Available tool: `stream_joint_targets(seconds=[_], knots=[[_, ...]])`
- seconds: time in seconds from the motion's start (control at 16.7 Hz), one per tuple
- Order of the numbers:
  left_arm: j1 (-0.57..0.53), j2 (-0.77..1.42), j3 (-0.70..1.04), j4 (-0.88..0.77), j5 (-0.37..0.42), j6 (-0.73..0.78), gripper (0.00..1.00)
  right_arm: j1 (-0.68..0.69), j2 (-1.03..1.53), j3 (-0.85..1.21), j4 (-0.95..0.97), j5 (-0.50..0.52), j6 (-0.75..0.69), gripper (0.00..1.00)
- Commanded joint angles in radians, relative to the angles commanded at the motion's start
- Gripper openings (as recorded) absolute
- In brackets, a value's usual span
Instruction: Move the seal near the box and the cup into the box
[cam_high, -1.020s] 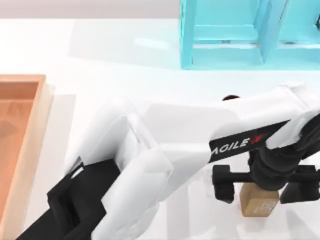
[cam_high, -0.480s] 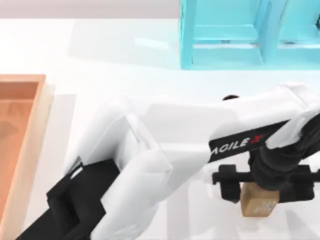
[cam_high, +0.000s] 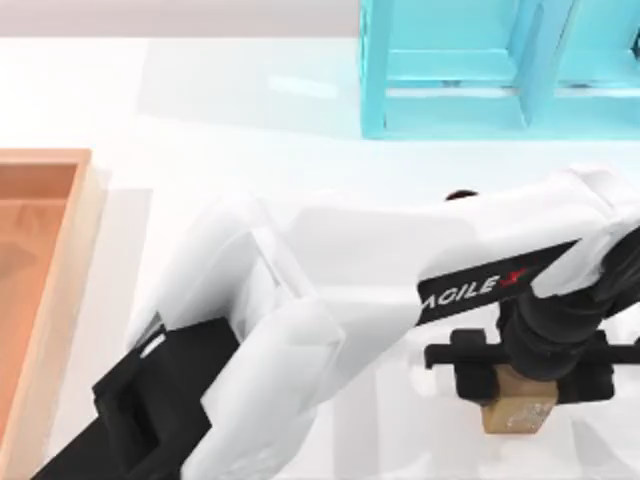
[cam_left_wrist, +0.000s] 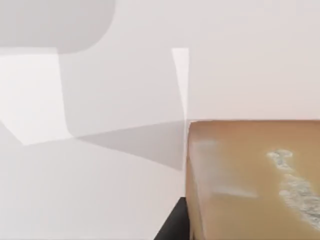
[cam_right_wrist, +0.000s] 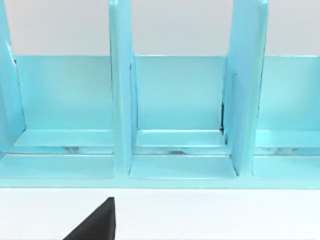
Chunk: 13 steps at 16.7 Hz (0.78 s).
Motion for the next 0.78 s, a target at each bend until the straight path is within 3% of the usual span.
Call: stream_joint_targets(seconds=[0.78], knots=[[0.025,-0.073,-0.065,-0.011,0.001,0.021,0.0,0.0,0.0,0.0,0.0,0.0,0.0,1.0]])
